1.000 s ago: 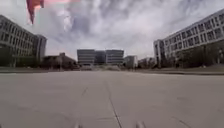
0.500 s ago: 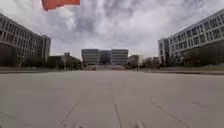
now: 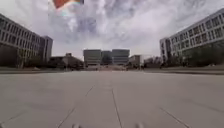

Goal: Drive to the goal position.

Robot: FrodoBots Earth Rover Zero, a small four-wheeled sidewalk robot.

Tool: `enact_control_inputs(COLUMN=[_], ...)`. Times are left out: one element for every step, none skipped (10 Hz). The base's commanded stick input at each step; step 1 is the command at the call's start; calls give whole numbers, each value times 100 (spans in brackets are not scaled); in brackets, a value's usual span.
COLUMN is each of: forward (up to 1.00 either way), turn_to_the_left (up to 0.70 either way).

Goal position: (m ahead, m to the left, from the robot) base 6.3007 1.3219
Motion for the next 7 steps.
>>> enact_control_inputs(forward=[70, 70, 70, 70, 70, 70, 70], turn_to_the_left=[7, 14, 14, 14, 14, 2, 0])
